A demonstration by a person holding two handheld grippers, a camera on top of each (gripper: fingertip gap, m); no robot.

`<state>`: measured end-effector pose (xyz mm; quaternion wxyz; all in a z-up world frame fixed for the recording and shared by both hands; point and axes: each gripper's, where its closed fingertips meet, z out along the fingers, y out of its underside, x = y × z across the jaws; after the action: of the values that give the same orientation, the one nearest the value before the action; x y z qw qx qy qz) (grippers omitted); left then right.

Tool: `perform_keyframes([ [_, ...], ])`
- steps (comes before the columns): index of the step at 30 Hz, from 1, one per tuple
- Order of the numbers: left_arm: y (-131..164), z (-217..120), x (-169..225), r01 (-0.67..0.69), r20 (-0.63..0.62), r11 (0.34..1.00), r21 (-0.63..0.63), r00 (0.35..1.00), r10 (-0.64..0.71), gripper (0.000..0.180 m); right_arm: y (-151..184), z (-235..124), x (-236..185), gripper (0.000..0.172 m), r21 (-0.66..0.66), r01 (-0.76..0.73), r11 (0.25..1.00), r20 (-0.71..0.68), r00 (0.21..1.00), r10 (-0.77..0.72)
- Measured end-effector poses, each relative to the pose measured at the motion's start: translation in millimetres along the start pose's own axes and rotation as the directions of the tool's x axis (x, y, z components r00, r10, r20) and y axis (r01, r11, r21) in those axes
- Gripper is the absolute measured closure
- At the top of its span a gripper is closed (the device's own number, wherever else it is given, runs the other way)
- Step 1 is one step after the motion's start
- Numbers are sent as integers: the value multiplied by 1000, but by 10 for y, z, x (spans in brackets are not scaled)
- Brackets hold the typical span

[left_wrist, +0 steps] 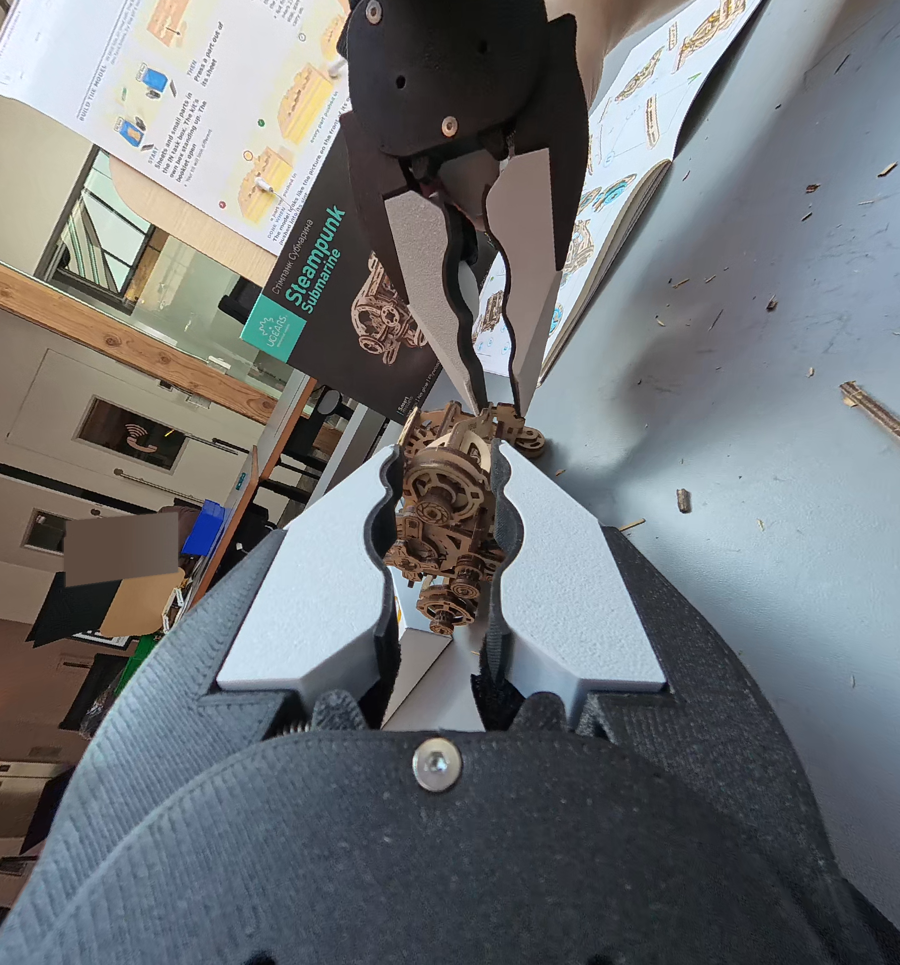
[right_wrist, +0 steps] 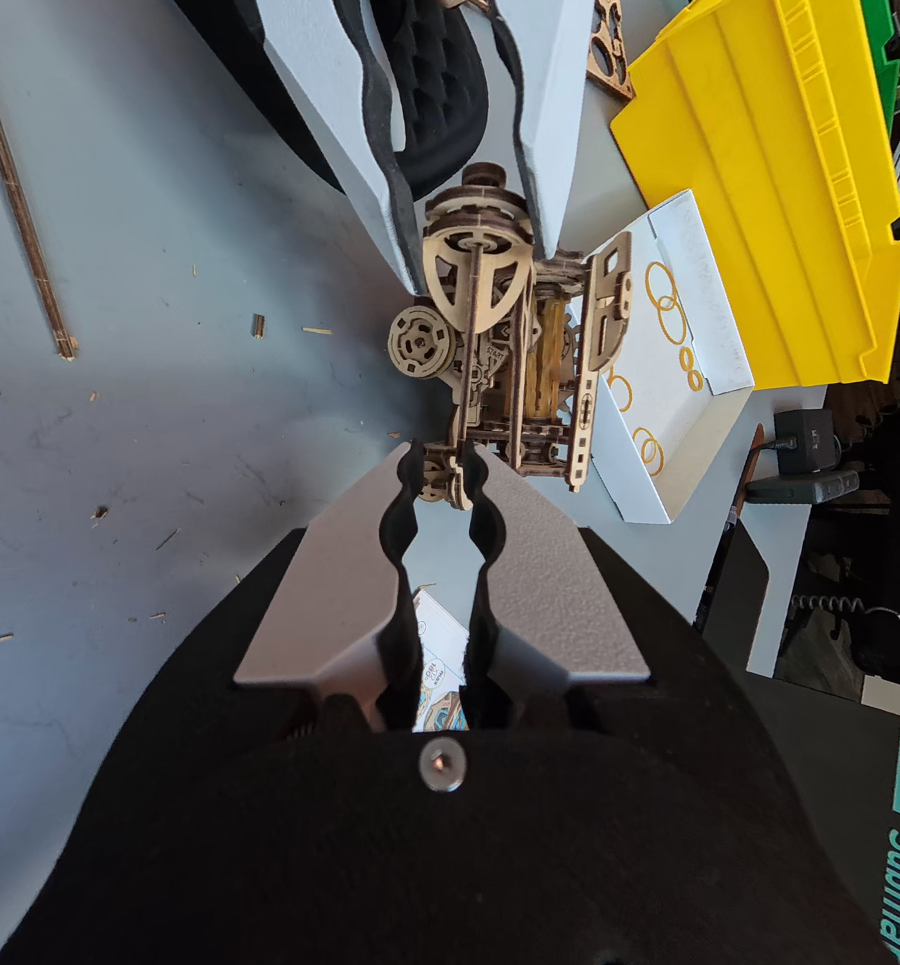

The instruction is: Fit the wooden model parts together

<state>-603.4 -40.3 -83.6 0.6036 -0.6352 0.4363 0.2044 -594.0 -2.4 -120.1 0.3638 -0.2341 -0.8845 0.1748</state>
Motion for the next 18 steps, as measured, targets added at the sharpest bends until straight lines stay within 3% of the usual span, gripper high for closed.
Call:
perform_keyframes([
  [3,-19,6,-1,-2,2,1000,8,1000,2,152,16,11,22,158,-12,4,1000,-25,1000,-4],
  [8,-50,39,24,-9,-1,1000,15,1000,9,150,15,-25,-9,157,23,-99,995,54,994,98],
  [12,-53,39,15,-5,3,1000,12,1000,5,150,48,-28,66,156,23,-14,1000,-51,999,16],
  [18,-39,39,1,7,10,1000,9,1000,-7,150,33,-35,88,156,32,44,999,-102,994,-40],
])
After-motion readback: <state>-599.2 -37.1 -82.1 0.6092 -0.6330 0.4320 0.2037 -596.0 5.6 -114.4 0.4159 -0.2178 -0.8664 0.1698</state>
